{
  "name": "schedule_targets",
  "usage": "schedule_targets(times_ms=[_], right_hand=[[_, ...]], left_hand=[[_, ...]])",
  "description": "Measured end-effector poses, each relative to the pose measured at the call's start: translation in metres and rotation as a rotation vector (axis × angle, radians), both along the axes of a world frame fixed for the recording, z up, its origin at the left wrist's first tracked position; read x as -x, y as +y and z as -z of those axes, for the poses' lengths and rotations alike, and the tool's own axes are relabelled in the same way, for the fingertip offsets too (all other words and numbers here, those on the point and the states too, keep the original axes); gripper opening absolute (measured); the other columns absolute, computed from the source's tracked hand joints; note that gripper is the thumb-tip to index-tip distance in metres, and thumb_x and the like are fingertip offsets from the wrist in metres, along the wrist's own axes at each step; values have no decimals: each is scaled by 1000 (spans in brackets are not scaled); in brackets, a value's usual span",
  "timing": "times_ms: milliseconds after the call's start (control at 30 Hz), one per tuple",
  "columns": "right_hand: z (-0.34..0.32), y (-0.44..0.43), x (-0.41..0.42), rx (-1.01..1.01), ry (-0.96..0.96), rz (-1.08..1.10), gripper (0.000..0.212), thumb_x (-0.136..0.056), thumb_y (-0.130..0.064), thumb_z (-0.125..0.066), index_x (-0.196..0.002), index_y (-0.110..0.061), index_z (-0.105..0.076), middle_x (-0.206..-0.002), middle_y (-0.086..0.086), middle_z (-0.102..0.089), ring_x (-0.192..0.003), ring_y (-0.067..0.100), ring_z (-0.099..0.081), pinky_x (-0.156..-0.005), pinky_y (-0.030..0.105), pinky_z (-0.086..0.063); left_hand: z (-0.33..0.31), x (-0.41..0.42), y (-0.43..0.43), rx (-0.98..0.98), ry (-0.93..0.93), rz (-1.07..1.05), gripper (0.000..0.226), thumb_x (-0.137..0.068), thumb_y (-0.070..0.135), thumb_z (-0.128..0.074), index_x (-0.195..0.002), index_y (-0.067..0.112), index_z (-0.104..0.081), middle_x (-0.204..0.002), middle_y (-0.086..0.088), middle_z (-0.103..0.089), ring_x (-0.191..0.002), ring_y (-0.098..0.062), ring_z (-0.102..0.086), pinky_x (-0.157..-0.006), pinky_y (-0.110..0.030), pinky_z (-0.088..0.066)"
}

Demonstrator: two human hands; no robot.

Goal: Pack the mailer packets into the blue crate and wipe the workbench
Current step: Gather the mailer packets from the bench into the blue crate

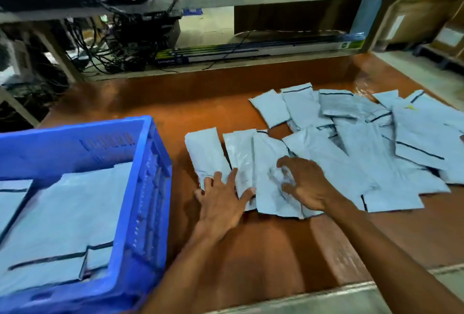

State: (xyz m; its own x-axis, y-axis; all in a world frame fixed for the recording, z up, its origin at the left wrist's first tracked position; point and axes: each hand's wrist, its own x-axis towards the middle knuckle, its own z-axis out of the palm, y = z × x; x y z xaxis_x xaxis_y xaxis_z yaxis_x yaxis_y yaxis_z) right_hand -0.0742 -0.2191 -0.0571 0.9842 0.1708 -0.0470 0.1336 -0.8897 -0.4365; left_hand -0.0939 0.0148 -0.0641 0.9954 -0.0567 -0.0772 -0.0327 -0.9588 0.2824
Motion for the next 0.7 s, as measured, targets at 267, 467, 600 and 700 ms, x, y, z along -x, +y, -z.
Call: schedule_targets(times_ms=[267,467,600,700], right_hand=[[27,64,15,279,98,2,64,-97,-62,-25,-153,-43,0,-164,3,5,-150,28,-1,-120,52,0],[34,56,70,233,-67,-77,63,-89,-73,-21,-146,-47,-18,-160,-3,-16,-145,23,-21,-119,46,-13],[46,70,68,231,-78,-7,68,-90,-76,-19,-149,-53,7,-163,-7,15,-150,25,9,-120,52,-2],[59,79,65,198,-84,30,60,-95,-70,-11,-147,-54,12,-163,-9,16,-150,23,12,-121,48,4]], left_hand=[[17,-16,32,83,94,29,62,-95,64,-35,-151,40,-26,-164,2,-1,-149,-30,12,-117,-59,-4],[19,27,46,101,-173,-35,40,-89,57,-57,-113,26,-52,-129,0,-40,-134,-30,-27,-97,-51,-42],[29,24,48,50,-4,-84,85,-81,72,-53,-150,43,-13,-160,2,6,-147,-38,10,-115,-59,-14],[34,17,49,49,22,-35,85,-85,74,-45,-152,47,-1,-162,4,20,-148,-37,16,-119,-56,-6]])
